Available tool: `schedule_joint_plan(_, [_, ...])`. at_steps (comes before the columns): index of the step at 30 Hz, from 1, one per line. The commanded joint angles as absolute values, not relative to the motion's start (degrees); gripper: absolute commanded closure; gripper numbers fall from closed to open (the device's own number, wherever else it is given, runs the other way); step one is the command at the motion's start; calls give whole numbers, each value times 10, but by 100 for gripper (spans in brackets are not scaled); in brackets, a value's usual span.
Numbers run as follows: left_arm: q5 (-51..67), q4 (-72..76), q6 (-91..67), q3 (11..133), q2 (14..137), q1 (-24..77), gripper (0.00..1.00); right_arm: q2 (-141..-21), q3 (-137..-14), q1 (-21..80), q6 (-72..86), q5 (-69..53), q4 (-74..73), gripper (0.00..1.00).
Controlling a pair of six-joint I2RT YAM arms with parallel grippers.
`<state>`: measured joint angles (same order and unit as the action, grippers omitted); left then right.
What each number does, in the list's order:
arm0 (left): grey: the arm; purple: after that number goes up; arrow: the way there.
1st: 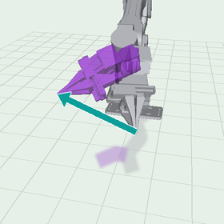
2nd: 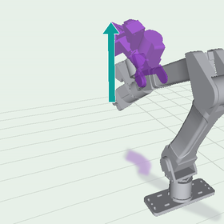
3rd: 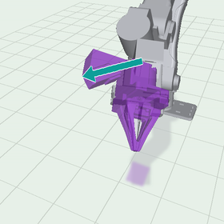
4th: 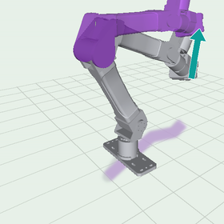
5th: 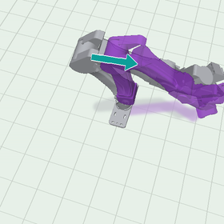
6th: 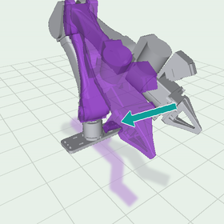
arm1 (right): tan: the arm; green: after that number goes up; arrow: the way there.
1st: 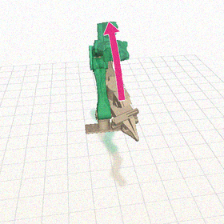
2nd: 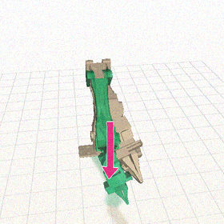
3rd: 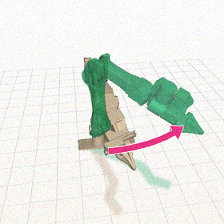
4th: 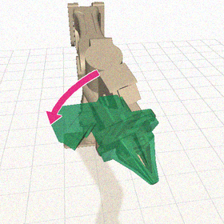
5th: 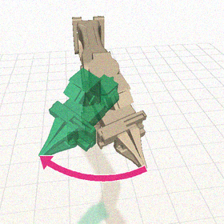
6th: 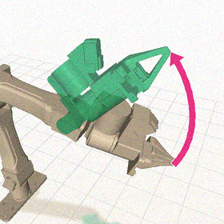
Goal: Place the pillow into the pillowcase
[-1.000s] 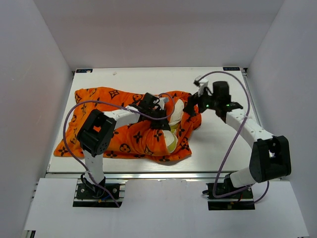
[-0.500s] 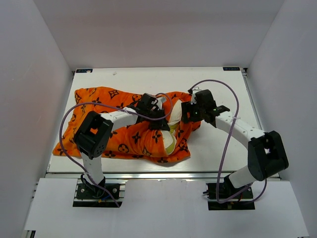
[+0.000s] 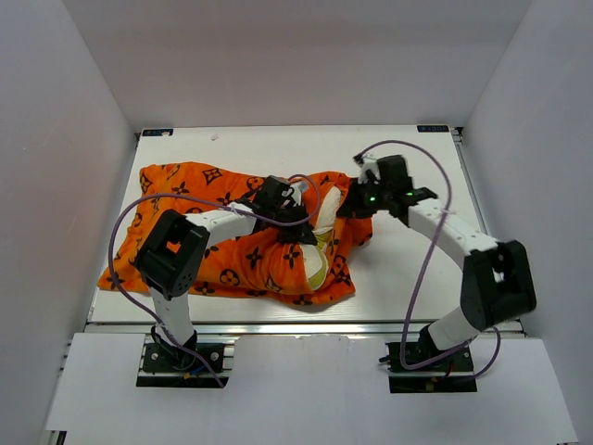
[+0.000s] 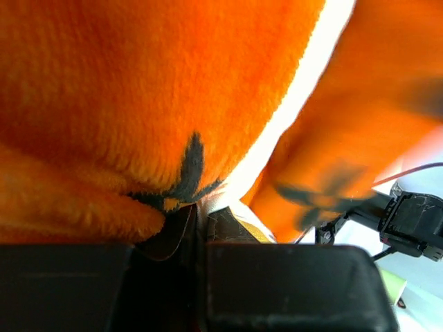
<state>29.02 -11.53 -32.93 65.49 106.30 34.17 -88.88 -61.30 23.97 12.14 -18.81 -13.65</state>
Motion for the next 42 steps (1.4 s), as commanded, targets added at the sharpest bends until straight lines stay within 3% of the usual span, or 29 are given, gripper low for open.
schedule_joint_plan(1, [250, -161, -323, 635, 1084, 331, 100, -795, -614, 164, 197, -474, -13, 100])
schedule_joint_plan(2, [250, -163, -321, 638, 1092, 331, 100, -782, -613, 153, 218, -525, 23, 100])
schedule_joint_plan(8, [228, -149, -323, 598, 1134, 332, 100, -764, -684, 153, 387, -549, 193, 100])
schedule_joint_plan(15, [202, -147, -327, 558, 1157, 338, 100, -776, -775, 152, 478, -557, 285, 100])
schedule_joint_plan(29, [172, -163, -312, 546, 1184, 345, 100, -787, -867, 134, 591, -533, 364, 100])
schedule_joint_plan(33, [171, -163, -314, 548, 1173, 344, 100, -788, -880, 133, 550, -544, 334, 100])
schedule_joint_plan(34, [170, -163, -317, 550, 1160, 341, 100, -787, -860, 134, 525, -561, 305, 85])
schedule_joint_plan(37, [170, -163, -337, 575, 1073, 330, 99, -782, -808, 129, 316, -591, 108, 26])
schedule_joint_plan(38, [159, -166, -346, 600, 1048, 327, 89, -768, -796, 128, 186, -576, 4, 22])
schedule_joint_plan(39, [157, -170, -350, 617, 1008, 323, 83, -760, -785, 127, 136, -533, -38, 12])
schedule_joint_plan(40, [156, -178, -352, 634, 992, 316, 75, -753, -763, 124, 102, -522, -57, 11])
schedule_joint_plan(41, [156, -182, -353, 652, 979, 313, 62, -740, -755, 120, 68, -513, -67, 11])
schedule_joint_plan(42, [163, -187, -353, 688, 970, 309, 57, -736, -751, 113, 55, -499, -75, 11])
